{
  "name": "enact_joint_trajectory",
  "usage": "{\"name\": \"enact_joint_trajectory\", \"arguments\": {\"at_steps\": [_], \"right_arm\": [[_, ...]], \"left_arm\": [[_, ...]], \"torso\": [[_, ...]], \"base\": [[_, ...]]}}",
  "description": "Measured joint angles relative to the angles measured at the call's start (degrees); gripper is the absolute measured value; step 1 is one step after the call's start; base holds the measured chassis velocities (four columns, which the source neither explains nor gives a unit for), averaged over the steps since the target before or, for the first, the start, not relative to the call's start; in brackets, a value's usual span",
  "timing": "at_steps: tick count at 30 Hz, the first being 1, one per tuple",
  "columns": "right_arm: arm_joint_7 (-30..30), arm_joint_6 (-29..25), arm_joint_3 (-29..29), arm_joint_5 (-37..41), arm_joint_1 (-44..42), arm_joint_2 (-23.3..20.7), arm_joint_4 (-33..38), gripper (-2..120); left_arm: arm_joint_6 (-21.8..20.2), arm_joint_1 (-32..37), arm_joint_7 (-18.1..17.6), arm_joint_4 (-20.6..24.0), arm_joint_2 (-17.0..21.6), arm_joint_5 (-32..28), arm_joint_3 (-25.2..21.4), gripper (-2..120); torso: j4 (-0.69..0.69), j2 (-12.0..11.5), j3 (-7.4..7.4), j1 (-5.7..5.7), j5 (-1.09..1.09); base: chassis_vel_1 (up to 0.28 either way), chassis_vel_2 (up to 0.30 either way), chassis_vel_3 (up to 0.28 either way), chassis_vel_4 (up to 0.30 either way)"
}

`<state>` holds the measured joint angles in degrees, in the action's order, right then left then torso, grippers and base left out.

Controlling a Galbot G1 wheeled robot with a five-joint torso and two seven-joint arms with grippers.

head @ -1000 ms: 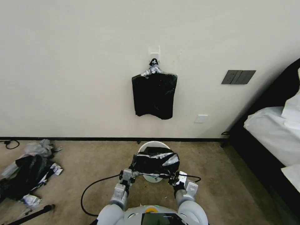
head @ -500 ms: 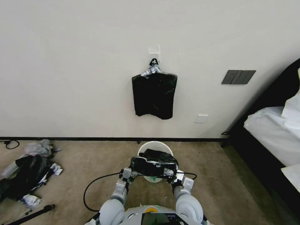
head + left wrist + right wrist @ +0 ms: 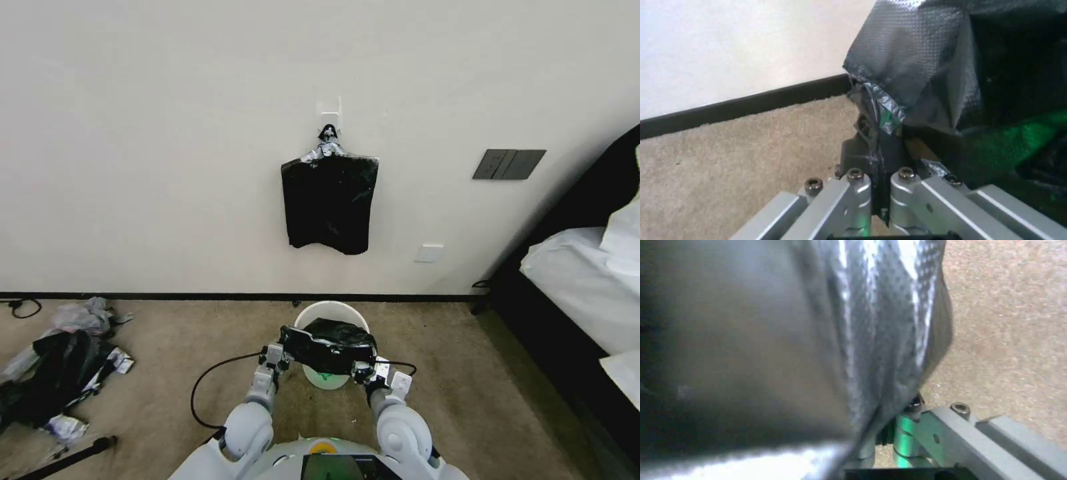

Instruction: Place a trash bag onto the trash bin.

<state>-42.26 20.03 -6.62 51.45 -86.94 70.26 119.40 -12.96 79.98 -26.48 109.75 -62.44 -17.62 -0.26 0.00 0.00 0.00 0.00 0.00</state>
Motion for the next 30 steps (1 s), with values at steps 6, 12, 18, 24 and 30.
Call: {"name": "enact_joint_trajectory", "arguments": {"at_steps": [6,12,18,24,30], "right_arm": [[1.7,-0.7,-0.2,-1.5,-2.1,-1.1,0.8,7],[1.8,-0.7,-0.2,-2.8,-4.5,-2.1,3.2,25],[1.8,-1.9,-0.3,-6.5,-8.1,-3.8,6.6,50],[2.8,-2.3,-0.9,-7.4,-10.5,-5.1,8.8,71],[3.2,-2.2,-2.0,-7.5,-13.0,-6.3,10.5,92]], "left_arm": [[-0.3,1.9,0.2,1.5,0.6,-0.1,-0.5,8],[-1.6,5.4,0.2,3.6,1.4,0.0,-1.8,25],[-1.7,9.5,-1.1,6.4,2.0,1.4,-4.4,49],[-1.1,11.1,-2.9,8.2,1.9,1.8,-5.7,71],[-2.0,12.7,-1.7,11.0,3.3,2.0,-6.4,93]], "torso": [[0.00,0.0,0.00,0.00,0.00],[0.01,0.0,0.00,0.00,0.00],[0.00,0.0,0.00,0.00,0.00],[0.00,0.0,0.00,0.00,0.00],[0.00,0.0,0.00,0.00,-0.01]], "base": [[0.000,0.000,0.000,0.000],[0.000,0.000,0.000,0.000],[0.000,0.000,0.000,0.000],[0.000,0.000,0.000,0.000],[0.000,0.000,0.000,0.000]]}}
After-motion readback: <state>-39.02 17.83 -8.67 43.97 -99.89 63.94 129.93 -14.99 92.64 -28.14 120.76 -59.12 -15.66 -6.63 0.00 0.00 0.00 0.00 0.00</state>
